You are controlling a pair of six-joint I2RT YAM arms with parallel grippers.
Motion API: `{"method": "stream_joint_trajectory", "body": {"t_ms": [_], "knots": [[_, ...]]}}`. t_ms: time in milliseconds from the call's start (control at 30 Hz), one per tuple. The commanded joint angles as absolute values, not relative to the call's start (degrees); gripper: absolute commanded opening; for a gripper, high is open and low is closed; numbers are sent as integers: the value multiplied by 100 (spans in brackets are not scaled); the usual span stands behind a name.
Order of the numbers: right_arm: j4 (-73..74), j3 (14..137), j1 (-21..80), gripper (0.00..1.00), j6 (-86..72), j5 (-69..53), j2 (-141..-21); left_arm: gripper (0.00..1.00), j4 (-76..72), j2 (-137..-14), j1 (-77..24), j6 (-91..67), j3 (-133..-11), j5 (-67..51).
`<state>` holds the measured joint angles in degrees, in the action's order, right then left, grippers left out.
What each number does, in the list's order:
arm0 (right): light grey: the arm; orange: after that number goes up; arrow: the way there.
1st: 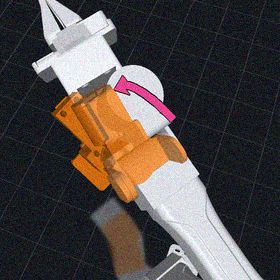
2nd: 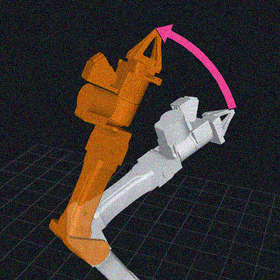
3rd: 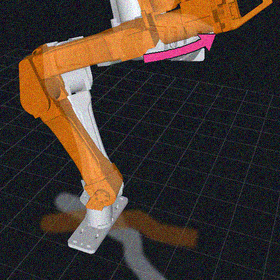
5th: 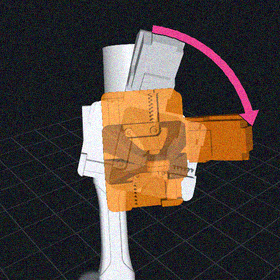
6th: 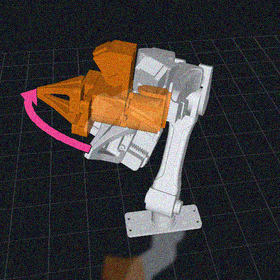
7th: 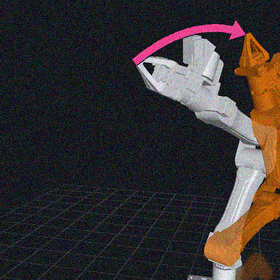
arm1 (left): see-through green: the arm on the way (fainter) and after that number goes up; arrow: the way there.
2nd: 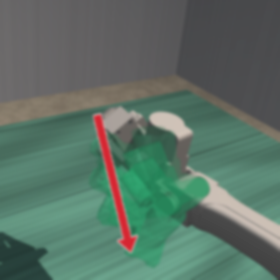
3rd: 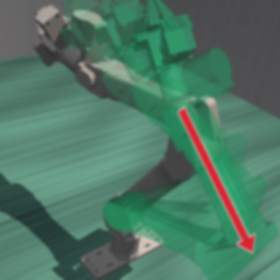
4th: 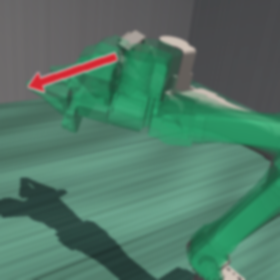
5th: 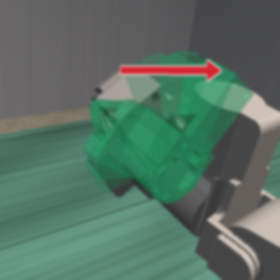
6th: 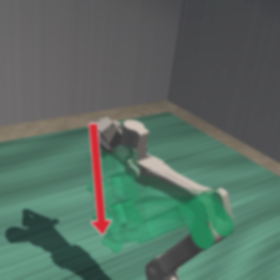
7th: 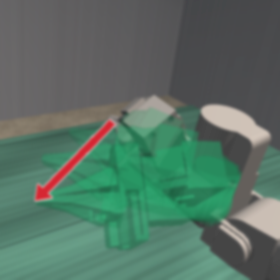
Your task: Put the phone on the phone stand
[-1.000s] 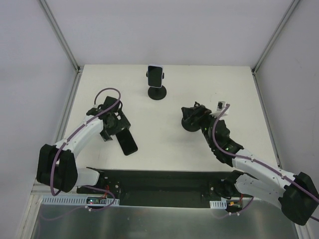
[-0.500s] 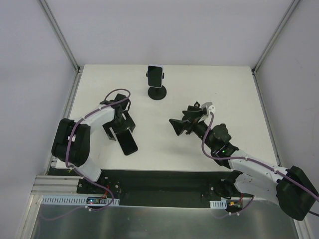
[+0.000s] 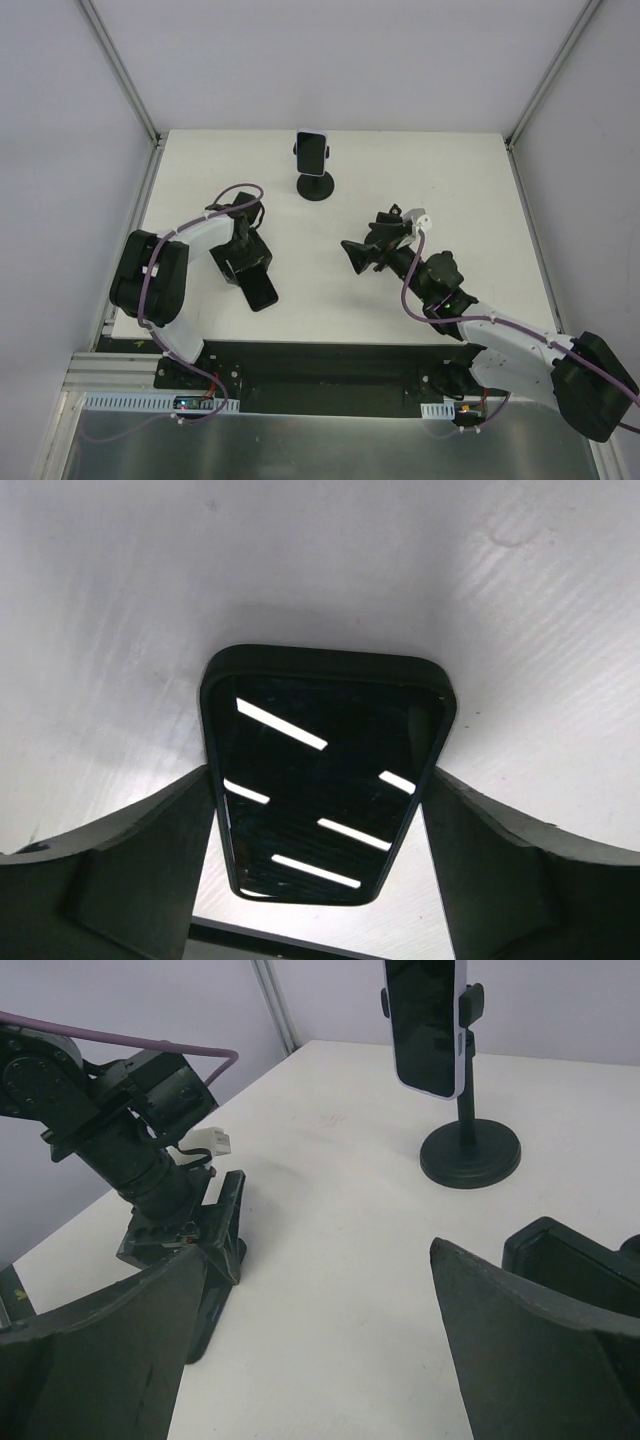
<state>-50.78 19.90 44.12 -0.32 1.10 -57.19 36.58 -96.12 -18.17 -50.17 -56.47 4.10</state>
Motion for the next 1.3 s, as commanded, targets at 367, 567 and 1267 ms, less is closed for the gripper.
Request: {"method": "stream_joint_trajectory", "body": {"t_ms": [367, 567, 1267], "knots": [[-4342, 3093, 5044, 96, 237, 1125, -6706, 0, 3384, -9150, -1925, -5116, -5080, 422], [-4298, 3419, 5361, 96, 633, 353, -7171, 0, 2727, -8193, -1968, -4448, -4827, -236], [-4421, 4359, 5370, 74, -536, -1275, -8657, 0, 1415, -6108, -3048, -4763, -5449, -598]]}}
